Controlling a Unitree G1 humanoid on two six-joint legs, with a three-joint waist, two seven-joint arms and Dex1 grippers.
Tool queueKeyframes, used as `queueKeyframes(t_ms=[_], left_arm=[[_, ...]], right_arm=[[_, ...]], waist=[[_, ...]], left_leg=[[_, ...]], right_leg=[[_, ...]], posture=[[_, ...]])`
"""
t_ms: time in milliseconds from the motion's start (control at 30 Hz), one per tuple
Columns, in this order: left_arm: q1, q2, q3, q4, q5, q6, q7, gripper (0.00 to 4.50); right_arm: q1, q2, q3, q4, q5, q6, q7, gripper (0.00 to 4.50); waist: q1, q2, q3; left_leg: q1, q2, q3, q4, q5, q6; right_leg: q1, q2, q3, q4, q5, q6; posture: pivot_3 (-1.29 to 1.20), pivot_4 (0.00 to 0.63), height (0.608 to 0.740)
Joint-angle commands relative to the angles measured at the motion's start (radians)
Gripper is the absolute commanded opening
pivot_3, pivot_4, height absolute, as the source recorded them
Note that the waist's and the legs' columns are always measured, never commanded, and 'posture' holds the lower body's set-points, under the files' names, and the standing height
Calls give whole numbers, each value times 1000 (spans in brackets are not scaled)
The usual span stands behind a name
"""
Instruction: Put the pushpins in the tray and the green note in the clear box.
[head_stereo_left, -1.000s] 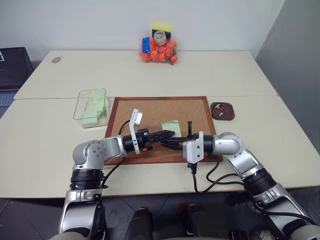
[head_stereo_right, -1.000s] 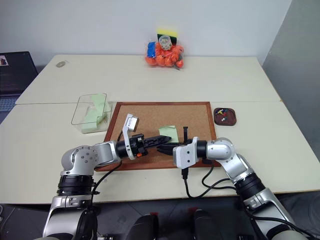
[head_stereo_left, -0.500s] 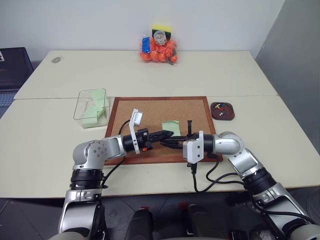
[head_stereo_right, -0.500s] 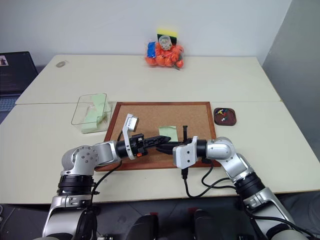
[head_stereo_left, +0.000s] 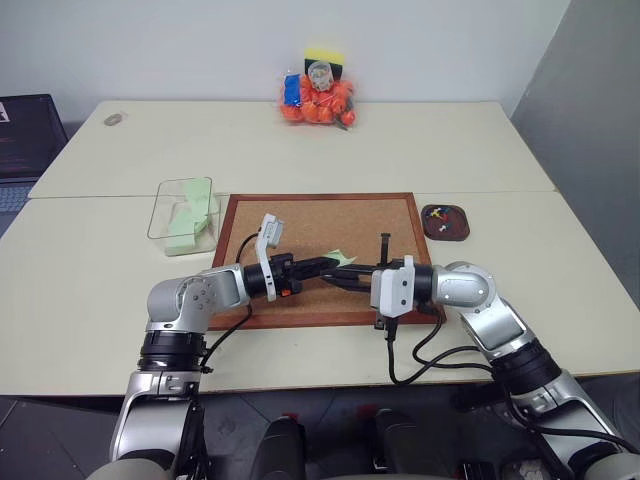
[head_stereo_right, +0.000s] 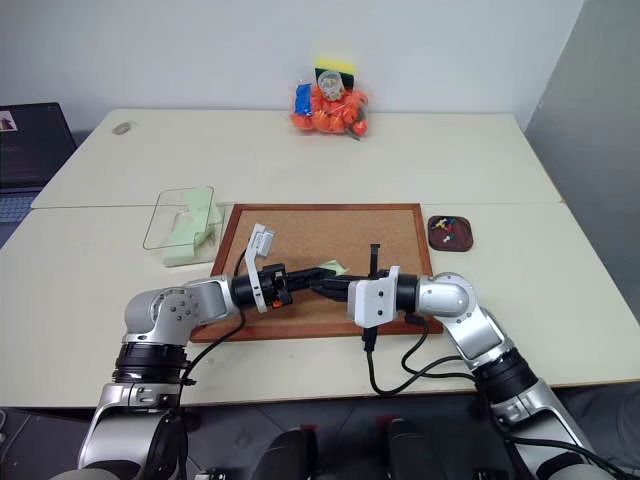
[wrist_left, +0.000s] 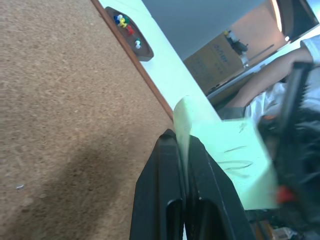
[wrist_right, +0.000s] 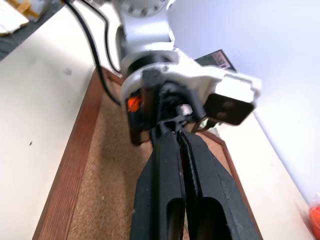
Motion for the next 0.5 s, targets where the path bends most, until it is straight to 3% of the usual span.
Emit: queueKeyframes(t_ms=[33, 333, 500], left_arm=[[-18, 3, -4, -4, 7, -26, -22, 58], [-45, 10, -4, 21, 29, -43, -41, 58], [-31, 33, -21, -31, 81, -117, -42, 58]], right_arm=[[5, -2, -28, -54, 23, 27, -11, 0], [0, -1, -59, -57, 38, 69, -30, 0], [18, 30, -173, -86, 137, 306, -121, 0]], waist=[[-1, 0, 0], [0, 0, 0], [0, 0, 0]], left_leg=[[0, 0, 0, 0, 0, 0], [0, 0, 0, 0, 0, 0], [0, 0, 0, 0, 0, 0]], right_leg=[[0, 0, 0, 0, 0, 0], [0, 0, 0, 0, 0, 0], [0, 0, 0, 0, 0, 0]], posture=[[0, 150, 740], [0, 150, 740], [0, 150, 740]])
